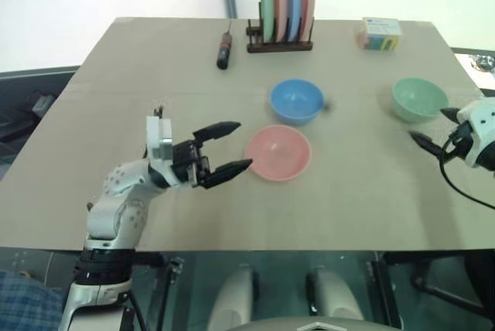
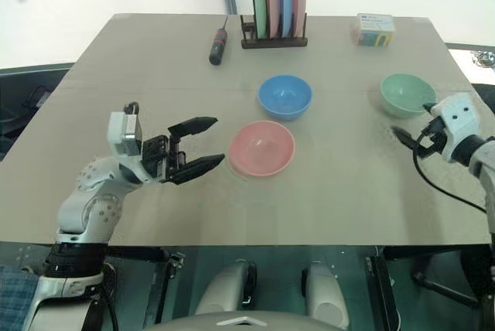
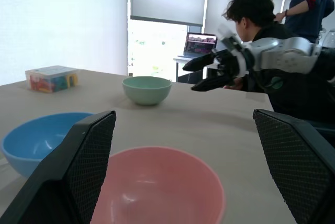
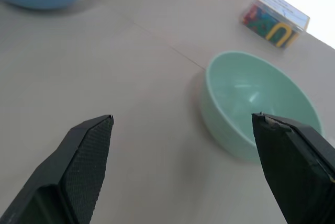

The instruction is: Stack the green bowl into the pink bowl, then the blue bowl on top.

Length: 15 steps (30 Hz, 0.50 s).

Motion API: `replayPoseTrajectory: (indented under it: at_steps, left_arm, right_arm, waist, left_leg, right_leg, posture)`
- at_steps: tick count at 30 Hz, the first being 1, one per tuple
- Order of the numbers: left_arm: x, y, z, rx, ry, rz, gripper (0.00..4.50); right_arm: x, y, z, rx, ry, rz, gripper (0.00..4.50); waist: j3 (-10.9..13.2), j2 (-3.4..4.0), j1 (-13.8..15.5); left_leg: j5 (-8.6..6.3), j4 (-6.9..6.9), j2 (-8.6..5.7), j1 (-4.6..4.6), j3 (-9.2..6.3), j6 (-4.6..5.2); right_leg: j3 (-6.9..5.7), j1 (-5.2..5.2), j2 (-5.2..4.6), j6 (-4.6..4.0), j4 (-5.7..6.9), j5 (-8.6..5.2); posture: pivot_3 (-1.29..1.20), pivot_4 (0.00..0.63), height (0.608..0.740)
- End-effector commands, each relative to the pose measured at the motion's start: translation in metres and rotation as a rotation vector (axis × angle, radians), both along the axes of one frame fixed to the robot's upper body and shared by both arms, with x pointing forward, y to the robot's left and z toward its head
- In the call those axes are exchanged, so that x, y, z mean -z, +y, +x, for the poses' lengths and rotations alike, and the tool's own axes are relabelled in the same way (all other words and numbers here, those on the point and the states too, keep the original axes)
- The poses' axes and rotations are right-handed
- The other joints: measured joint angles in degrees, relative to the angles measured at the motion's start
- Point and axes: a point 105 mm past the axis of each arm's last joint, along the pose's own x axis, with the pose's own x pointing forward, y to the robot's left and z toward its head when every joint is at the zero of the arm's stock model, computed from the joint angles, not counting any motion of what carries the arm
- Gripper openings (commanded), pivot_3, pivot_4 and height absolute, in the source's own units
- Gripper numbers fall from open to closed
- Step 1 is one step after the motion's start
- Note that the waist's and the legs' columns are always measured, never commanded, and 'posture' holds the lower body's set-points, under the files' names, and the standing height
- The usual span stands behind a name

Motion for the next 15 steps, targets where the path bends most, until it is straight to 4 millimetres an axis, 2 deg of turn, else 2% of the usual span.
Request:
replayPoseTrajectory:
  at_steps: [1,8,12,14,15]
  left_arm:
    - [-0.005,0.001,-0.01,0.016,-0.078,-0.012,4.47]
    - [0.002,0.004,-0.012,0.015,-0.07,-0.038,4.47]
    - [0.003,0.004,-0.013,0.003,-0.053,-0.05,4.47]
    - [0.003,0.004,-0.013,0.001,-0.048,-0.051,4.47]
    - [0.002,0.004,-0.014,-0.001,-0.047,-0.049,4.5]
  right_arm:
    - [-0.009,-0.004,0.02,-0.003,-0.005,-0.079,4.46]
    - [0.004,0.006,0.066,-0.026,0.151,-0.138,4.46]
    - [0.028,0.009,0.075,-0.046,0.322,-0.264,4.46]
    - [0.031,0.012,0.079,-0.042,0.361,-0.266,4.46]
    - [0.029,0.014,0.081,-0.036,0.364,-0.268,3.94]
  waist:
    - [0.01,0.01,-0.06]
    - [0.02,0.03,-0.68]
    - [0.02,0.03,-1.17]
    - [0.02,0.04,-1.2]
    - [0.02,0.04,-1.41]
  left_leg:
    - [0.0,0.0,0.0,0.0,-0.02,0.0]
    - [0.0,0.02,0.0,0.07,0.08,0.0]
    - [0.0,0.0,-0.02,0.0,0.03,0.0]
    - [0.0,-0.03,-0.03,-0.04,0.03,0.0]
    - [0.0,-0.04,-0.03,-0.06,0.03,0.0]
  right_leg:
    - [-0.02,0.01,0.0,0.0,0.0,0.0]
    - [0.07,0.01,0.0,-0.01,0.01,0.01]
    - [0.03,0.0,-0.02,-0.01,-0.02,0.01]
    - [0.03,-0.06,-0.05,-0.01,-0.03,0.01]
    - [0.02,-0.07,-0.05,-0.01,-0.05,0.01]
  posture:
    - [0.0,0.15,0.74]
    - [0.0,0.15,0.74]
    - [0.0,0.15,0.74]
    - [0.0,0.15,0.74]
    - [0.0,0.15,0.74]
